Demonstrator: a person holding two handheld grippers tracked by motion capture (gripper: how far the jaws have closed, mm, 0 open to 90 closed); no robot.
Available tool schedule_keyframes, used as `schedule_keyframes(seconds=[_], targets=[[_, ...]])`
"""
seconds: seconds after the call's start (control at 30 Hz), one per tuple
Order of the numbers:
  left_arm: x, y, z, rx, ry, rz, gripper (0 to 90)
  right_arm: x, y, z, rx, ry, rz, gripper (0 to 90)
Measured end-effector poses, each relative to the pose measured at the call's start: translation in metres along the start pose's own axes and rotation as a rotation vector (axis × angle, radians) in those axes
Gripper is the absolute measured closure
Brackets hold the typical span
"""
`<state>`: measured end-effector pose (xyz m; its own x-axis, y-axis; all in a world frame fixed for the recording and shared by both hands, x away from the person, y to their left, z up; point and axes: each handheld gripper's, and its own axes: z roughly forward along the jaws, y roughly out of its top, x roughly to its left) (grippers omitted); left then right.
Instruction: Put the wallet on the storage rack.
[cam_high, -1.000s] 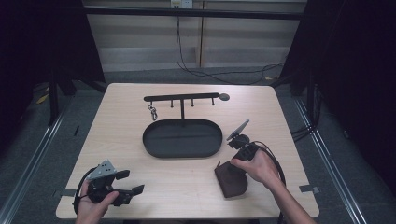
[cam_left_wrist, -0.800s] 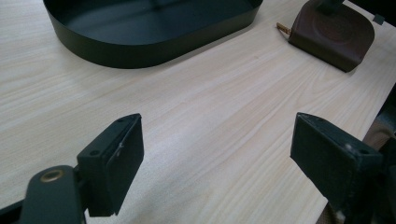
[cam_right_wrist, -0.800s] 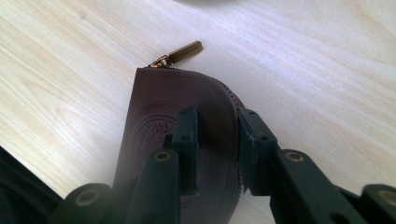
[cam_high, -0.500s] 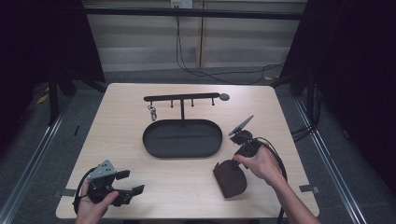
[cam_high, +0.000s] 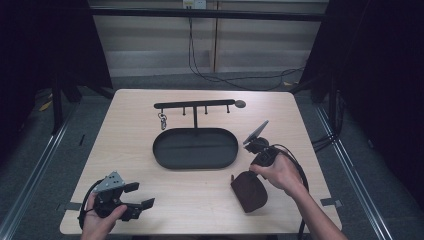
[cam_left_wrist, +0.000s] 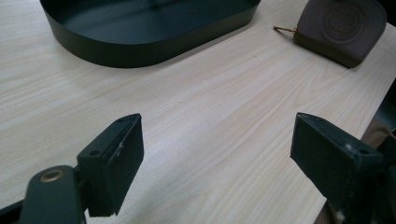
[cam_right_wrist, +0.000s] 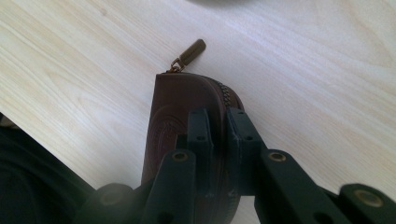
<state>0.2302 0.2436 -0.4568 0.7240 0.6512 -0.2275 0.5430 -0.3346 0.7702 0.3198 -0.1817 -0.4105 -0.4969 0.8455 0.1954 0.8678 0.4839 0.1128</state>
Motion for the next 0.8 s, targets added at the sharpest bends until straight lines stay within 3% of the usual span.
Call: schedule_keyframes(seconds=[0.37, 0.8], targets=[[0.000, 0.000, 0.000, 0.000, -0.005, -0.001, 17.4, 0.000, 0.003, -0.010, 0.032, -0.050, -0.001, 82.8], [-0.001, 0.000, 0.002, 0.020, -0.019, 0.007, 17.4, 0.000, 0.009, -0.029, 0.027, -0.090, 0.007, 83.1]])
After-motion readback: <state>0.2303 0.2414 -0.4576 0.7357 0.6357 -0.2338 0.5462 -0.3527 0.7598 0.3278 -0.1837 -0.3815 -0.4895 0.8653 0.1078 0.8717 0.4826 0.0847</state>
